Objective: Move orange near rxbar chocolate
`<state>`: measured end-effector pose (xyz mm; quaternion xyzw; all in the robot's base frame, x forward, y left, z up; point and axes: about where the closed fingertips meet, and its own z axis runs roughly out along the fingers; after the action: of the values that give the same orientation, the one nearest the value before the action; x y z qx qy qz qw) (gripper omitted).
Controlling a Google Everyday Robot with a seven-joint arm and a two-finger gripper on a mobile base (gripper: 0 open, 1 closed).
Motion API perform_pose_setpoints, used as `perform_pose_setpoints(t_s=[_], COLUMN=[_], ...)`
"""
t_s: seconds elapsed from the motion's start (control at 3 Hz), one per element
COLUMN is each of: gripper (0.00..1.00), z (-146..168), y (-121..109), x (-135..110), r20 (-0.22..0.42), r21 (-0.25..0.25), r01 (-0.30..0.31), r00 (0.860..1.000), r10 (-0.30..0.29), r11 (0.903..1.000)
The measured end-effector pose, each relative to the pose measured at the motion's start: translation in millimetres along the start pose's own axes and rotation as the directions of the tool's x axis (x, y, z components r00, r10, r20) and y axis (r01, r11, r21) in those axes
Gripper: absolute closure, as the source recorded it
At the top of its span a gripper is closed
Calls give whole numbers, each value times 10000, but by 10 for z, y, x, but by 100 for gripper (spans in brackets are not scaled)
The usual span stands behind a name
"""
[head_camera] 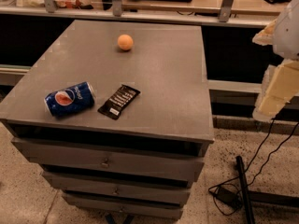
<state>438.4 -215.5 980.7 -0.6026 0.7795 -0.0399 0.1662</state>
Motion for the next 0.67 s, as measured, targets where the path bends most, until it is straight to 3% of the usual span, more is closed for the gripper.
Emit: perform_pose_setpoints(t_s=[0.33,0.67], gripper=[0,0], z=[0,64], y=[0,-384], x=[0,-328], r20=[1,1340], r21=[2,342], r01=[0,-1142], r00=[10000,9850], r10=[0,1086], r11=[10000,9929])
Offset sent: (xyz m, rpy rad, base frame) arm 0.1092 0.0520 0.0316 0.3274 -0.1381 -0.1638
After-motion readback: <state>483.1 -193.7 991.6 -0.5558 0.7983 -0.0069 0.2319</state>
